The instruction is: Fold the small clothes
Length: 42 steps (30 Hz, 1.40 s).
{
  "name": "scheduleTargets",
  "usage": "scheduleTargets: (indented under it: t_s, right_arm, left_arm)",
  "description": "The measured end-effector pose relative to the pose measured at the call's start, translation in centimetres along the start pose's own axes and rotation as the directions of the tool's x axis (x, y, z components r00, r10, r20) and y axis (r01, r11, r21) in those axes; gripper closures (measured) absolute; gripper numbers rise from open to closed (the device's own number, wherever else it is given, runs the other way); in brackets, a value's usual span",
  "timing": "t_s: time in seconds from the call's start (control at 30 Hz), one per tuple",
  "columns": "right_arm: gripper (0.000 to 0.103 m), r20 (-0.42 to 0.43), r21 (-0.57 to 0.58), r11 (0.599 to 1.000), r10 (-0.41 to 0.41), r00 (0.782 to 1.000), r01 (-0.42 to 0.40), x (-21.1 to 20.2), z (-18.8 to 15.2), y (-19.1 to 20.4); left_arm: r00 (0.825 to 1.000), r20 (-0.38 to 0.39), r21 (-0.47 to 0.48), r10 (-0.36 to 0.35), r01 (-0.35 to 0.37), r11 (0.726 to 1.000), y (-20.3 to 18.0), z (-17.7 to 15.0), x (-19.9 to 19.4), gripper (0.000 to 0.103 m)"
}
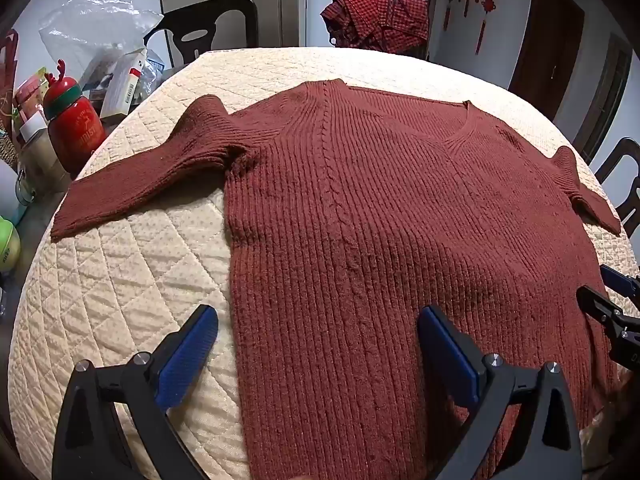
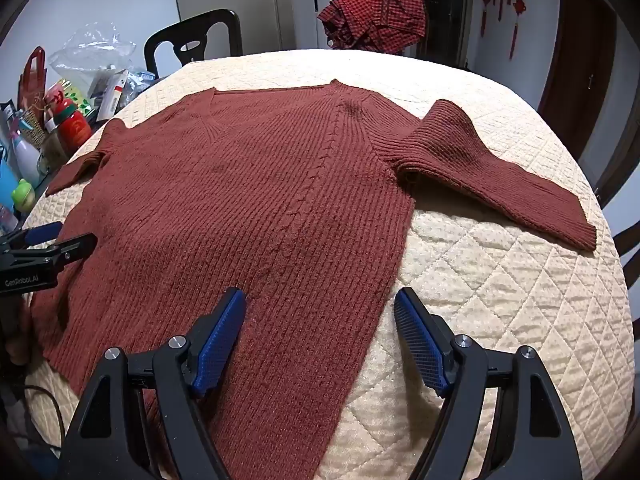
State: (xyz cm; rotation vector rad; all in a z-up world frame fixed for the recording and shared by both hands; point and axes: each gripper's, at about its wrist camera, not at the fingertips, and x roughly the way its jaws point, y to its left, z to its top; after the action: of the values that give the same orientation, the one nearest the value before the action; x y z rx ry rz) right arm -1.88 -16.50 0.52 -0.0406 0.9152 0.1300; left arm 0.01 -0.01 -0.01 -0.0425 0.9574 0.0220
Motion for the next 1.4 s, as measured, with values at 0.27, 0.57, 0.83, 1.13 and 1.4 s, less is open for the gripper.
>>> scheduleTargets:
  t_s: [0.27,0.57,0.83,1.13,1.4]
  right_arm:
    - [0.026,-0.002,-0.001,1.000,-0.002,1.000,0.002,0.0,0.0,0.0]
    - [0.026,-0.002,-0.001,1.000,-0.002,1.000,0.002,0.0,0.0,0.1]
    - [0.026,-0.002,-0.002,1.000,-0.002,1.000,0.002,0.0,0.0,0.1]
    - [0.026,-0.002,-0.002,1.000,-0.002,1.000,0.002,0.0,0.0,0.0]
    - [0.026,-0.002,-0.002,1.000,-0.002,1.000,0.002,0.0,0.0,0.0]
  left_arm:
    - [1.000,0.003,-0.001,0.000,0.000,1.000,0.0,0.0,0.0,0.001]
    - [1.000,0.003,0.001,0.001,-0.001,1.000,-0.1,0.3,0.1,0.001]
    - [1.000,0.005,-0.001,0.000,0.000,1.000,-0.1,0.3,0.2,0.001]
    - [1.000,0.009,0.000,-0.001,0.001,1.000,0.1,0.3,-0.2,0.001]
    - [1.000,0.007,-0.001,-0.001,0.001,1.000,0.1,1.1,-0.1,0.001]
